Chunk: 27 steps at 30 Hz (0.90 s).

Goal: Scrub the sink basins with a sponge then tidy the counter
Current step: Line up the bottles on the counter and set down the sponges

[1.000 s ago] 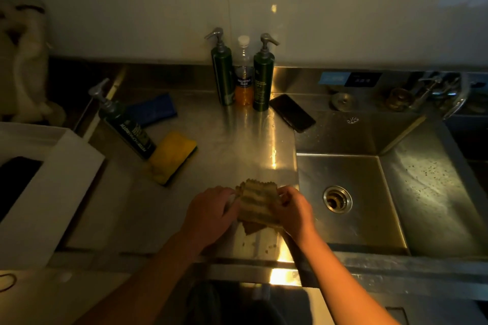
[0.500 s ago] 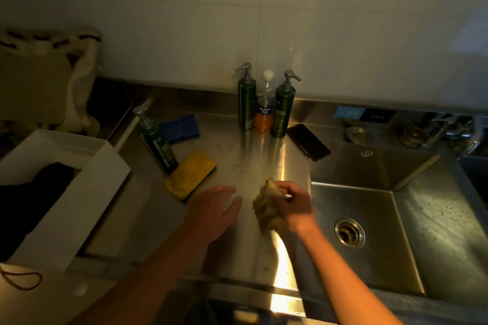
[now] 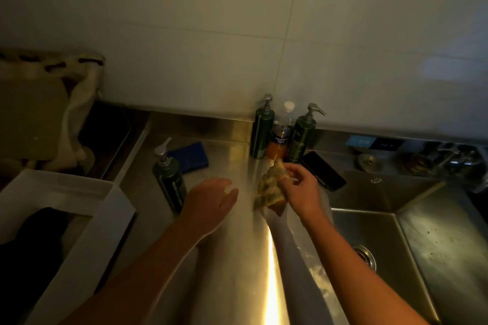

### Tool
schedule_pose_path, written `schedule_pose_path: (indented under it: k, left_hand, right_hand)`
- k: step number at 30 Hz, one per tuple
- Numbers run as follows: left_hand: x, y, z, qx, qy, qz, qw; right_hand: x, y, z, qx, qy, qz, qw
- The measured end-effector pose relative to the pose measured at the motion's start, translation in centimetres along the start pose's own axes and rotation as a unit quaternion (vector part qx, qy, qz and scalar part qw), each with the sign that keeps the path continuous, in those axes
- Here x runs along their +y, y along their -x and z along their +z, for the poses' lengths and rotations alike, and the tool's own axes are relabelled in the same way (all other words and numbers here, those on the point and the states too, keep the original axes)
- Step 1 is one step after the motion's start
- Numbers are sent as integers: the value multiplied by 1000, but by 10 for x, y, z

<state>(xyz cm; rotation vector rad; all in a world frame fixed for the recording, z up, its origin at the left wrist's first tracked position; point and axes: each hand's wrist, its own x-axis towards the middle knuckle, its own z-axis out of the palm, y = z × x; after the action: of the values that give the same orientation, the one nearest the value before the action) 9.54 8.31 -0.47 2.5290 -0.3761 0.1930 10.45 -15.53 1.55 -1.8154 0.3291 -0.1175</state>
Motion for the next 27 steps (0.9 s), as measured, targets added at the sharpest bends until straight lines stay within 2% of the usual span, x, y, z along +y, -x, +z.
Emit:
schedule_pose_path:
  k: [4,7,11,17,22,27]
  left_hand:
    - [-21,-24,1,15,18,25,999]
    - [-35,-44,6,-4,34,24,999]
    - [-43,-67,16,-10,40,50,998]
    - [-41,-89,32,-78,25,-21,996]
    - [-40,-95,46,-116,20,-43,992]
    - [-29,-95,52,-153,22,-61,986]
  right_hand:
    - [2,-33,27,36,11,15,999]
    - [9,-57,40,58,11,26,998]
    - [20,-92,54,54,-28,29,998]
    - [57,-115,58,58,-51,79,994]
    - [89,-116,40,74,44,64,994]
    - [99,-114,27,30,130,22,991]
